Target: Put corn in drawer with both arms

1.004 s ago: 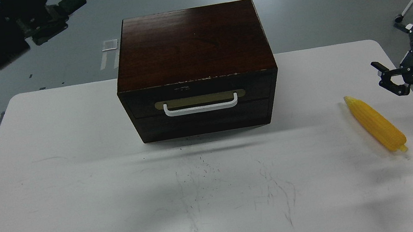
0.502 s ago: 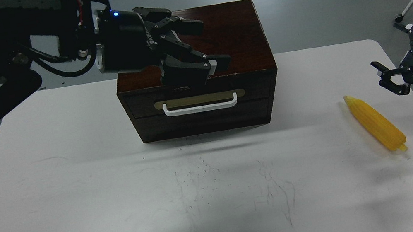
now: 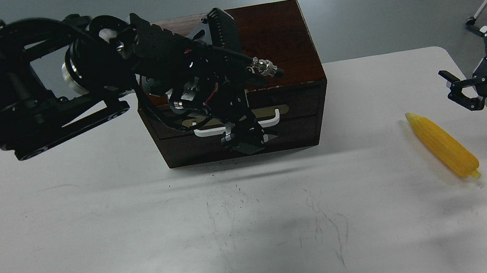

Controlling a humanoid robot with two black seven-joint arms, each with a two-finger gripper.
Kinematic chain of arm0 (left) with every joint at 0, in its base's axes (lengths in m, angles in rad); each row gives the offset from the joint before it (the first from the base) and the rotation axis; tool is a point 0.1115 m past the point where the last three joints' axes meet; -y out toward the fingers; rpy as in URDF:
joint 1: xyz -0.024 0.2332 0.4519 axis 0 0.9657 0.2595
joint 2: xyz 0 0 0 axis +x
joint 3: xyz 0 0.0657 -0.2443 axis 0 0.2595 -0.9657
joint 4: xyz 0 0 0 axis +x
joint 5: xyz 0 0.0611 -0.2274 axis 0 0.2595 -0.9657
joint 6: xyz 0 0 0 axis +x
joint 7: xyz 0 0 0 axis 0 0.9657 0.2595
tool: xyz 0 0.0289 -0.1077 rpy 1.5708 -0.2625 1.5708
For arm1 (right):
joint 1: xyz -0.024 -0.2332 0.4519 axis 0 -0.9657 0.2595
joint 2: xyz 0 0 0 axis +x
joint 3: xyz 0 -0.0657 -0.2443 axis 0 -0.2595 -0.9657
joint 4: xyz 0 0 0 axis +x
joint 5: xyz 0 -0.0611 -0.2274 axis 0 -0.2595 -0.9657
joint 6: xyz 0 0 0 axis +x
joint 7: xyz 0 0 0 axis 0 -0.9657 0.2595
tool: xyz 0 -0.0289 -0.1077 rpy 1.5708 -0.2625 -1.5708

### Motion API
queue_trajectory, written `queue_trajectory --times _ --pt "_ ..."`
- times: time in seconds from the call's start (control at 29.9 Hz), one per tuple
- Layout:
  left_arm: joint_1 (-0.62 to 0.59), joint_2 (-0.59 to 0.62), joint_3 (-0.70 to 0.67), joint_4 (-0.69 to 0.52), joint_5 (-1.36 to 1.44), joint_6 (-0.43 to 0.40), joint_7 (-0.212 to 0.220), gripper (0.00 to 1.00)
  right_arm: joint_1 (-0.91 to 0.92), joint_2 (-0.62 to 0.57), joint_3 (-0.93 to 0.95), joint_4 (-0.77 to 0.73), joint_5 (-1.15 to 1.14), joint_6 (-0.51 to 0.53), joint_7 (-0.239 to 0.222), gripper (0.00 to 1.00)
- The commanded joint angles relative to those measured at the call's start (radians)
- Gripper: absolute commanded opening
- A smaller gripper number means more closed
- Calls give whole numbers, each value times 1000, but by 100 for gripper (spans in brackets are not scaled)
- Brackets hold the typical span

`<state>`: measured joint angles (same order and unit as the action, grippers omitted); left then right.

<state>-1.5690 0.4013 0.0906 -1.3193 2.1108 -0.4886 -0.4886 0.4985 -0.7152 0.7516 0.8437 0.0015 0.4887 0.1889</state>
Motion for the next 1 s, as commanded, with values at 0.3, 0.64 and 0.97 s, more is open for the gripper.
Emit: queue_trajectory --times 0.3,0.64,0.97 --pt "3 -44 103 40 20 0 0 99 0 -1 6 0 0 0 0 100" --pt "17 -62 127 80 34 0 0 99 -2 -6 9 0 0 0 0 100" --pt "20 -94 149 104 35 0 0 99 -3 -6 9 -2 0 0 0 100"
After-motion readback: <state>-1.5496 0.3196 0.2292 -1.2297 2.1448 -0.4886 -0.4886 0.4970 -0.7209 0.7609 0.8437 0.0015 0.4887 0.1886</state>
